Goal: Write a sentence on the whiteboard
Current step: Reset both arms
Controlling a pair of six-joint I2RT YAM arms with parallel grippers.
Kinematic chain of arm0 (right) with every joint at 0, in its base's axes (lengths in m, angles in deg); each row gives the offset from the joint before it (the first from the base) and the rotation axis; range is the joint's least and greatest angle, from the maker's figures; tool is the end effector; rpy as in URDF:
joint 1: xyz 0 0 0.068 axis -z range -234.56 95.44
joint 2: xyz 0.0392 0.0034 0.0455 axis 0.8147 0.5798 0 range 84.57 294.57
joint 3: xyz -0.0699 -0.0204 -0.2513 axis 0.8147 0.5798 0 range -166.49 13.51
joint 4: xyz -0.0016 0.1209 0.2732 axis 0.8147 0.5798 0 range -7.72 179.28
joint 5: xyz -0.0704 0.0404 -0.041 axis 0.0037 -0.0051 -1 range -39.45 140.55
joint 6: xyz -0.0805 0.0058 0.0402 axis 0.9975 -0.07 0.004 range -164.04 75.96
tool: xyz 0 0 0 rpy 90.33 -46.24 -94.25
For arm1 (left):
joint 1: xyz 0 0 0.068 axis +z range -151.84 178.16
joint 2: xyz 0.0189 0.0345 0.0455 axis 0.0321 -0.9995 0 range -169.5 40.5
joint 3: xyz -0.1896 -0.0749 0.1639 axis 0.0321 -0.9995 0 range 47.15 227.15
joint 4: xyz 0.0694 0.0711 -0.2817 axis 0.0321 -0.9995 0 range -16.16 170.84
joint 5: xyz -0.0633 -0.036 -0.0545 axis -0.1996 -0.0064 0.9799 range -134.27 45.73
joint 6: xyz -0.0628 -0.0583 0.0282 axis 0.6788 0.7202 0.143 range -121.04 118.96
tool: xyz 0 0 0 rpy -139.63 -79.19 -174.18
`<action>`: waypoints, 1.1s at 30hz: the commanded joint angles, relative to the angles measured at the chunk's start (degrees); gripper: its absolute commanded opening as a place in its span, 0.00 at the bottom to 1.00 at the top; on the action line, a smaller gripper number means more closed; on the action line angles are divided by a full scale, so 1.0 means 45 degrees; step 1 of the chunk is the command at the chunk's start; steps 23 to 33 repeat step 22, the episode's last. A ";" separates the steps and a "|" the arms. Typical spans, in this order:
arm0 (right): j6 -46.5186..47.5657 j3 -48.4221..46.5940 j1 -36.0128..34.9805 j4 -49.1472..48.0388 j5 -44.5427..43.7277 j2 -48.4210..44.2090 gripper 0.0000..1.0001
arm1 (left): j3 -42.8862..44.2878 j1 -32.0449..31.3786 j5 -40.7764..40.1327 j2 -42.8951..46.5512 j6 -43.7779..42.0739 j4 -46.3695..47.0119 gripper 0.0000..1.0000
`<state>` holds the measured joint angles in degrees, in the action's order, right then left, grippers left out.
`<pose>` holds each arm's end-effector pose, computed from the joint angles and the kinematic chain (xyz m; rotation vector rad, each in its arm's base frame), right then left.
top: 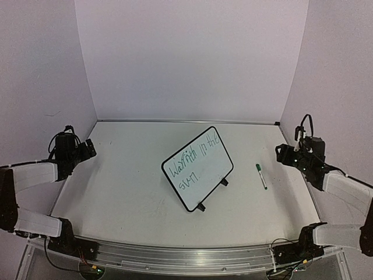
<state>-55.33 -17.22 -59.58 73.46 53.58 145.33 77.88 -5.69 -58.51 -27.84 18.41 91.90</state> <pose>0.3154 0.0319 0.1875 0.0713 1.9467 0.2401 0.3255 -0.0021 0.1541 -0.4272 1.9731 -0.0053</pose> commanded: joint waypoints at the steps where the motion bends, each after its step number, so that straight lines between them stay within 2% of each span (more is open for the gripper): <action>1: 0.0530 0.1582 0.0051 -0.2577 -0.1429 -0.0573 0.75 | -0.1473 -0.0038 0.0199 0.0419 -0.1663 0.3715 1.00; 6: 0.0871 0.2621 0.0045 -0.3279 -0.1860 -0.1276 0.75 | -0.2174 -0.0318 0.0424 0.0453 -0.2502 0.4047 0.99; 9: 0.0948 0.2839 0.0042 -0.3334 -0.2137 -0.1587 0.75 | -0.2516 -0.0678 -0.0174 0.0443 -0.2755 0.4373 1.00; 33: 0.0944 0.3021 0.0050 -0.3350 -0.2231 -0.1867 0.75 | -0.2462 -0.0859 -0.0778 0.0296 -0.2668 0.4415 1.00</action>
